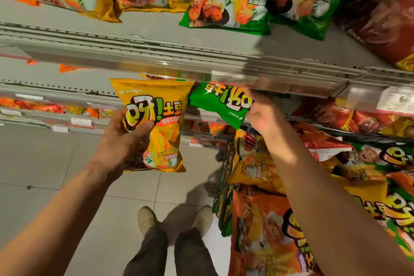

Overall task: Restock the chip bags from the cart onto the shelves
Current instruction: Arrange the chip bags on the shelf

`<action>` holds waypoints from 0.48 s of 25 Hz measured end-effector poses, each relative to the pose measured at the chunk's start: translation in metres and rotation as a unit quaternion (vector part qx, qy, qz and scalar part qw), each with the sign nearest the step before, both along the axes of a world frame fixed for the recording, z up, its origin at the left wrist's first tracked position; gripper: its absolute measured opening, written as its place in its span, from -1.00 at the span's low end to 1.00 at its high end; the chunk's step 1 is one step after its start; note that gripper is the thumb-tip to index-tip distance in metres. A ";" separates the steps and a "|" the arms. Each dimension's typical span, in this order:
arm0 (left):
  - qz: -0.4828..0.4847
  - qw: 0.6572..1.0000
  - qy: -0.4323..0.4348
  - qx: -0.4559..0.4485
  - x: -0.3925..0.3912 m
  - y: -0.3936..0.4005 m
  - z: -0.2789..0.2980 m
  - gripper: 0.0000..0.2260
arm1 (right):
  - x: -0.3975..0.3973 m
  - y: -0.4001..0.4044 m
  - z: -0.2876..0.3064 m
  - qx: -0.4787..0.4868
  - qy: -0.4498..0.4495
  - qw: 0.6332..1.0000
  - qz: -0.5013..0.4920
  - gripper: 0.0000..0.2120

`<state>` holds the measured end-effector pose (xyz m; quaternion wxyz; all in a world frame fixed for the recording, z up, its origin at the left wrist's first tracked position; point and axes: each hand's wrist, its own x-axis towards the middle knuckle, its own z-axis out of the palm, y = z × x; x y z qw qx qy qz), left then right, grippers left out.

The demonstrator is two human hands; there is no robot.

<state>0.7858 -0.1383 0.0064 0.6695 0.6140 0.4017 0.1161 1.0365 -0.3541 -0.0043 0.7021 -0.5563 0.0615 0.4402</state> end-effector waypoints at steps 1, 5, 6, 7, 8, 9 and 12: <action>0.003 1.000 0.001 0.004 -0.002 0.001 -0.003 -0.64 | -0.005 0.002 -0.003 -0.024 -0.034 0.999 0.012 -0.72; 0.070 0.996 0.016 0.045 -0.019 0.010 -0.008 -0.67 | -0.043 0.018 0.000 0.018 0.049 0.994 -0.095 -0.44; 0.086 0.995 0.018 0.054 -0.025 0.014 -0.007 -0.68 | -0.055 0.021 -0.001 0.015 0.048 0.993 -0.103 -0.48; 0.099 0.993 0.019 0.059 -0.031 0.018 -0.007 -0.69 | -0.068 0.024 -0.003 -0.001 0.038 0.994 -0.098 -0.51; 0.108 0.992 0.020 0.061 -0.038 0.023 -0.006 -0.70 | -0.083 0.025 -0.006 -0.020 0.029 0.995 -0.096 -0.51; 0.110 0.992 0.019 0.062 -0.044 0.028 -0.005 -0.71 | -0.098 0.027 -0.008 -0.039 0.023 0.995 -0.090 -0.48; 0.088 0.994 0.024 0.060 -0.059 0.039 0.000 -0.70 | -0.131 0.027 -0.012 -0.056 0.001 0.997 -0.057 -0.25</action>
